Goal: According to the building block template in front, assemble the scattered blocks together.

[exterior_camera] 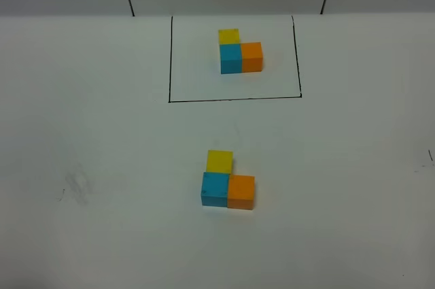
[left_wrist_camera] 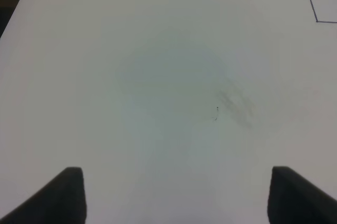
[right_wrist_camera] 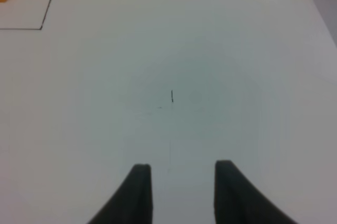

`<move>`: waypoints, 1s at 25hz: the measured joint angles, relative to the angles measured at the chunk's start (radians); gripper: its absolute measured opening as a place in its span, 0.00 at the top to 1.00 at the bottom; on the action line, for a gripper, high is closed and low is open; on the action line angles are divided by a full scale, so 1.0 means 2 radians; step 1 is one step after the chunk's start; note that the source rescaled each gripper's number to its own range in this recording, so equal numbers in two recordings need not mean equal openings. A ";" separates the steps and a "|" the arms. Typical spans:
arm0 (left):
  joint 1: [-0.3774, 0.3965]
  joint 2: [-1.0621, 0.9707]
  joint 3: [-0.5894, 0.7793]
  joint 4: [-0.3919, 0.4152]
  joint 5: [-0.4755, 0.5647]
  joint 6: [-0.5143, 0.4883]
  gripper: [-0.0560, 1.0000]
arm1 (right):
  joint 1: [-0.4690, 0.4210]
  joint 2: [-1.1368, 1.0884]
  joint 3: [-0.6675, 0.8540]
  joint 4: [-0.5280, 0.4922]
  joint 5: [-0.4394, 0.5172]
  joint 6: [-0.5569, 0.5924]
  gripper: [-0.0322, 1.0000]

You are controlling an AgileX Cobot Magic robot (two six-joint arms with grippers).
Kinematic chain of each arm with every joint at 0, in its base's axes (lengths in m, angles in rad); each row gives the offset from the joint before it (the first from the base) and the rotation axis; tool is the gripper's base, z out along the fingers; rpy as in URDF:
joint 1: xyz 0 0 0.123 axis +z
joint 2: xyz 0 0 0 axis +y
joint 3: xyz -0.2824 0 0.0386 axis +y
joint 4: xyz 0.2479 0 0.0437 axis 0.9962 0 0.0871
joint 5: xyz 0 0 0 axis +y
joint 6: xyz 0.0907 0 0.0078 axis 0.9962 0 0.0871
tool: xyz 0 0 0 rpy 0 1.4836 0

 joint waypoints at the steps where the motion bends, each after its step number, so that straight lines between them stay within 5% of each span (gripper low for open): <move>1: 0.000 0.000 0.000 0.000 0.000 0.000 0.38 | 0.000 0.000 0.000 0.000 0.000 0.000 0.97; 25: 0.000 0.000 0.000 0.000 0.000 0.000 0.38 | 0.000 0.000 0.000 0.000 0.000 0.000 0.97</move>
